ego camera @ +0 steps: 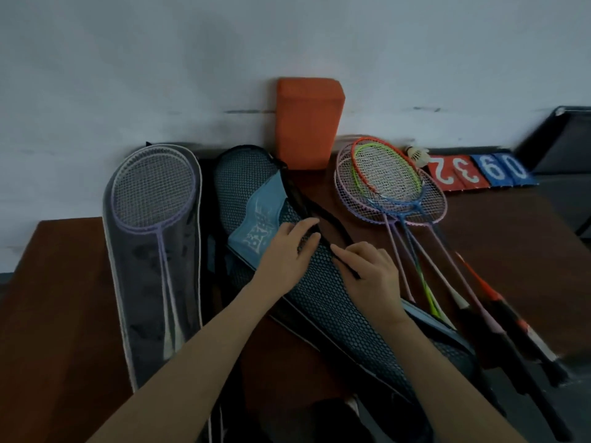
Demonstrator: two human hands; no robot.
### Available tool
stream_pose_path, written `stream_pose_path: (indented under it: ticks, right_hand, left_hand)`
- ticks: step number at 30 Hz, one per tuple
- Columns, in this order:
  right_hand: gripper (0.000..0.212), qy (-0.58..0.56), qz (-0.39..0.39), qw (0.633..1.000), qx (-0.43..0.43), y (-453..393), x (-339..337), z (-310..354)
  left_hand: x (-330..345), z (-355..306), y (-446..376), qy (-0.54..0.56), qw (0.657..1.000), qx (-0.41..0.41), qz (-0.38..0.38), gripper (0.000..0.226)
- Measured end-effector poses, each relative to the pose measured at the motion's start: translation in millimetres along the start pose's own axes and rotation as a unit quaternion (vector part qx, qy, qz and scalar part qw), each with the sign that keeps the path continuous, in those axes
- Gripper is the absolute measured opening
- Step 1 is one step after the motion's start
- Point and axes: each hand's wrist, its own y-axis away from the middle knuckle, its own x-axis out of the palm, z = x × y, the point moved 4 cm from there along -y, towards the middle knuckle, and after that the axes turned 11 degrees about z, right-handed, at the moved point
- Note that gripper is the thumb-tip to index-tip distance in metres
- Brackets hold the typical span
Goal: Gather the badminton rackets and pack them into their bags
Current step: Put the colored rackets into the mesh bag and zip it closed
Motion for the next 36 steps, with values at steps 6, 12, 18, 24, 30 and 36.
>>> stream_pose_path:
  ticks: [6,12,18,24,30,36]
  right_hand:
    - [0.035,-0.156,0.150,0.976,0.039,15.2,-12.8,-49.7]
    - [0.024,-0.315,0.247,0.910,0.108,3.8,-22.4,-76.3]
    - [0.011,-0.416,0.206,0.875,0.138,-6.0,-44.9,-88.5]
    - [0.009,-0.393,0.095,0.890,0.209,6.2,-49.7,-102.6]
    - [0.008,-0.366,0.007,0.892,0.264,5.7,-53.0,-108.6]
    - [0.010,-0.347,-0.037,0.864,0.364,13.6,-29.9,-120.8]
  left_hand:
    - [40.7,-24.4,-16.1,0.081,0.975,-0.102,-0.180,0.018]
    - [48.3,-46.1,-17.6,0.118,0.951,-0.145,-0.247,0.019]
    - [37.4,-85.0,-18.6,0.094,0.952,-0.094,-0.276,0.023]
    - [41.4,-91.0,-33.9,0.114,0.969,-0.071,-0.208,0.027]
    - [21.3,-94.3,-27.4,0.032,0.972,-0.059,-0.227,0.033]
    - [18.2,-95.3,-39.0,0.001,0.983,-0.065,-0.170,0.051]
